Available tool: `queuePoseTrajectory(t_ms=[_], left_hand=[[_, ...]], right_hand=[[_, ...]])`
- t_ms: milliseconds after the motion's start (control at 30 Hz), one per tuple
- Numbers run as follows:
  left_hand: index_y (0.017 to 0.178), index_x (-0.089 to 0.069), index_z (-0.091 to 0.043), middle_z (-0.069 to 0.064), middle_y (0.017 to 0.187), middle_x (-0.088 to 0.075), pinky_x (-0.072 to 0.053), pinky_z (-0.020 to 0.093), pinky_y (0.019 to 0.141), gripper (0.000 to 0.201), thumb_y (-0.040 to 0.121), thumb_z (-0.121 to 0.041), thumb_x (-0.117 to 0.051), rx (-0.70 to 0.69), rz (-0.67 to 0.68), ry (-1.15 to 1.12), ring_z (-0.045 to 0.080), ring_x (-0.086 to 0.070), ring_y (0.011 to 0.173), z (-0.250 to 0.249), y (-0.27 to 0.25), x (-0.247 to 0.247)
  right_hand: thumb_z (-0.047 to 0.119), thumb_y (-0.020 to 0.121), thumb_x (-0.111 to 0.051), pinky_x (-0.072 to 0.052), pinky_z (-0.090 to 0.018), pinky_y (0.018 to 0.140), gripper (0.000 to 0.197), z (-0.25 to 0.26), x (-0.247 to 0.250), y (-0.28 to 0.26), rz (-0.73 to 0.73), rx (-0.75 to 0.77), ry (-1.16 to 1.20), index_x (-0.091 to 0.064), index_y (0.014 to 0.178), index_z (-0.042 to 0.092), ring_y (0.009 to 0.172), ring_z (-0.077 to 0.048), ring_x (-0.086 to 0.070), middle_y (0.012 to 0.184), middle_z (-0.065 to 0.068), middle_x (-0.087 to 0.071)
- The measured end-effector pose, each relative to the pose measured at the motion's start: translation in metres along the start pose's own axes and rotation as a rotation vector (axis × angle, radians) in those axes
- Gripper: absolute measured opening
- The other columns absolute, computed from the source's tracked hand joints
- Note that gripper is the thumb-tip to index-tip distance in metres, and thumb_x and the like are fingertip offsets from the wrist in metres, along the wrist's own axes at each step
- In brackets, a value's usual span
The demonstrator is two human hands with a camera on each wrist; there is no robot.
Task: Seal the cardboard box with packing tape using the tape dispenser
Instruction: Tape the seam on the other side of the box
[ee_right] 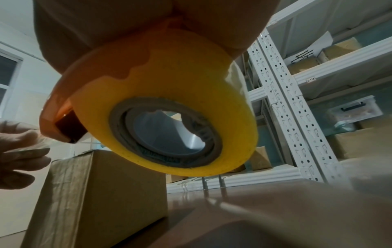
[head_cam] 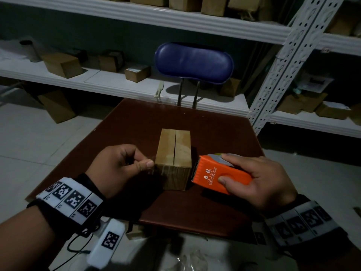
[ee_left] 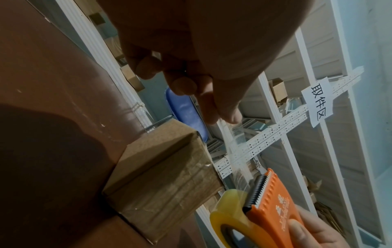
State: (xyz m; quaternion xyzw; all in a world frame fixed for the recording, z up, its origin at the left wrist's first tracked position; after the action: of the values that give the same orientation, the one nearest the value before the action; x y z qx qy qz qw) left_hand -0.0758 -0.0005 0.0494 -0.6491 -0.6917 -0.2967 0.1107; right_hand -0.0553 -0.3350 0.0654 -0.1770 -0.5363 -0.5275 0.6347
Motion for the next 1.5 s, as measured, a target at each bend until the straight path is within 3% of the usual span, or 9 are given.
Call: queuePoseTrajectory(t_ms=[200,333,500,667,1067,1167,1433,1500], left_hand=[[0.079,-0.068,-0.029,-0.016,0.075,-0.073,-0.052,0.021,0.06,0.015,0.071,-0.041,-0.073,0.0,-0.008,0.006,0.007,-0.067,0.066,0.003,0.0,-0.001],[0.067,-0.067,-0.024,-0.015,0.074,-0.073,-0.051,0.017,0.06,0.015,0.075,-0.033,-0.077,0.022,-0.004,0.028,0.006,-0.068,0.066,0.009,0.001,-0.006],[0.068,-0.067,-0.022,-0.017,0.078,-0.073,-0.049,0.012,0.06,0.016,0.077,-0.027,-0.079,0.064,-0.009,0.052,0.005,-0.067,0.07,0.015,0.005,-0.008],[0.068,-0.066,-0.021,-0.019,0.08,-0.072,-0.048,0.011,0.06,0.016,0.078,-0.025,-0.079,0.048,-0.016,0.068,0.004,-0.067,0.07,0.013,0.005,-0.007],[0.068,-0.065,-0.023,-0.028,0.08,-0.069,-0.042,0.007,0.058,0.017,0.078,-0.028,-0.078,0.07,-0.019,0.108,-0.005,-0.065,0.071,0.019,0.01,-0.01],[0.068,-0.065,-0.022,-0.027,0.081,-0.069,-0.045,0.007,0.06,0.017,0.078,-0.028,-0.077,0.051,-0.022,0.103,-0.004,-0.065,0.072,0.016,0.007,-0.009],[0.065,-0.064,-0.028,-0.027,0.078,-0.07,-0.046,0.009,0.059,0.018,0.074,-0.04,-0.074,0.057,-0.015,0.095,-0.003,-0.066,0.07,0.016,0.006,-0.011],[0.065,-0.064,-0.027,-0.024,0.077,-0.071,-0.047,0.014,0.061,0.018,0.075,-0.036,-0.076,0.066,-0.019,0.093,-0.001,-0.067,0.07,0.018,0.007,-0.012]], right_hand=[[0.072,0.073,-0.06,-0.047,-0.027,0.079,0.064,-0.002,0.0,0.0,-0.014,0.004,-0.006,-0.068,0.126,0.037,0.089,-0.012,-0.068,0.115,0.008,-0.074],[0.07,0.075,-0.059,-0.044,-0.024,0.082,0.064,-0.002,-0.003,0.0,-0.026,0.038,-0.02,-0.069,0.125,0.032,0.095,0.009,-0.054,0.117,0.009,-0.074],[0.071,0.076,-0.056,-0.042,-0.027,0.082,0.064,0.002,-0.007,0.003,0.0,0.028,-0.068,-0.07,0.126,0.031,0.094,-0.001,-0.061,0.117,0.008,-0.074],[0.071,0.078,-0.055,-0.048,-0.031,0.086,0.064,0.003,-0.008,0.005,0.02,0.018,-0.074,-0.068,0.127,0.033,0.101,-0.01,-0.068,0.121,0.01,-0.073],[0.069,0.081,-0.055,-0.042,-0.029,0.084,0.064,0.004,-0.015,0.007,-0.008,0.029,-0.111,-0.067,0.13,0.03,0.101,-0.008,-0.062,0.119,0.007,-0.074],[0.067,0.08,-0.056,-0.043,-0.03,0.083,0.063,0.004,-0.013,0.007,-0.014,0.044,-0.103,-0.068,0.128,0.029,0.11,-0.009,-0.052,0.119,0.007,-0.074],[0.07,0.08,-0.054,-0.043,-0.028,0.081,0.063,0.004,-0.013,0.008,0.015,0.024,-0.148,-0.069,0.127,0.03,0.096,-0.008,-0.066,0.117,0.007,-0.075],[0.071,0.081,-0.053,-0.043,-0.028,0.082,0.064,0.004,-0.014,0.008,0.021,0.013,-0.148,-0.068,0.128,0.031,0.098,-0.012,-0.069,0.118,0.007,-0.075]])
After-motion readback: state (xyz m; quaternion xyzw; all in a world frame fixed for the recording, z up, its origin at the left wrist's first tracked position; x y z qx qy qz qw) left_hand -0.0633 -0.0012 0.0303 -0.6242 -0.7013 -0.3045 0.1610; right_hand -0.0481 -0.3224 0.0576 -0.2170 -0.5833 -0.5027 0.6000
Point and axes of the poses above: each hand's wrist, its own y-axis towards the middle knuckle, its own x-axis out of the back of the hand, z = x × y, the point moved 1 cm from there along y, towards the middle knuckle
